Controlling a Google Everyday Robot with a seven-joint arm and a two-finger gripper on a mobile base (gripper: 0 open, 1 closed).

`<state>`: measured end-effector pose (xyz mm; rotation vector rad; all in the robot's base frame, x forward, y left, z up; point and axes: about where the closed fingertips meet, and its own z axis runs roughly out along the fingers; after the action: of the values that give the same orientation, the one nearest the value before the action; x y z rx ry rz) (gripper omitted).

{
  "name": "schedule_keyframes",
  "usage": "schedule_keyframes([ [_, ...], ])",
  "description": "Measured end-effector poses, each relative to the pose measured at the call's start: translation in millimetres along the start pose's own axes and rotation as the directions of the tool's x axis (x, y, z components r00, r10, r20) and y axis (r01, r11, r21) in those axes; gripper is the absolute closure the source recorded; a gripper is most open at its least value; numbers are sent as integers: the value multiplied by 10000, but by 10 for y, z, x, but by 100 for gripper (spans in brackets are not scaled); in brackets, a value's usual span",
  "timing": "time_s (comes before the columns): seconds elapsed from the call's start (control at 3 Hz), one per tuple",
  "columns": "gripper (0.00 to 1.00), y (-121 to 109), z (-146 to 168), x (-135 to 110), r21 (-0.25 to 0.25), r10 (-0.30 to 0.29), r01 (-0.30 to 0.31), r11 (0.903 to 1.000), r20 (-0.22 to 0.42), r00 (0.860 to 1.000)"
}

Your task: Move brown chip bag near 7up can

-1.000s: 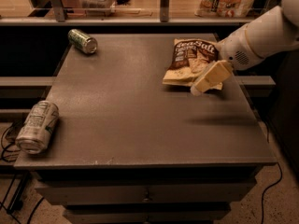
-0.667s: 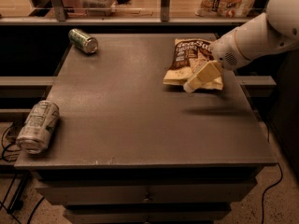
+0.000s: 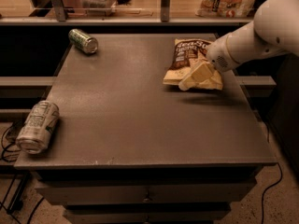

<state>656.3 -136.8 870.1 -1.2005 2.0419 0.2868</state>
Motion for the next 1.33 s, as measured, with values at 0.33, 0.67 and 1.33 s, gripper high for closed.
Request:
schedule_keyframes([
  [0.33,1,-106,100,69,155,194,-194,9997,-14,9998],
  [0.67,22,-176,92,109,327,180,-173,9993,-222,9996],
  [1.33,77,-163,45,-54,104,-122,124,9999,-155,9998],
])
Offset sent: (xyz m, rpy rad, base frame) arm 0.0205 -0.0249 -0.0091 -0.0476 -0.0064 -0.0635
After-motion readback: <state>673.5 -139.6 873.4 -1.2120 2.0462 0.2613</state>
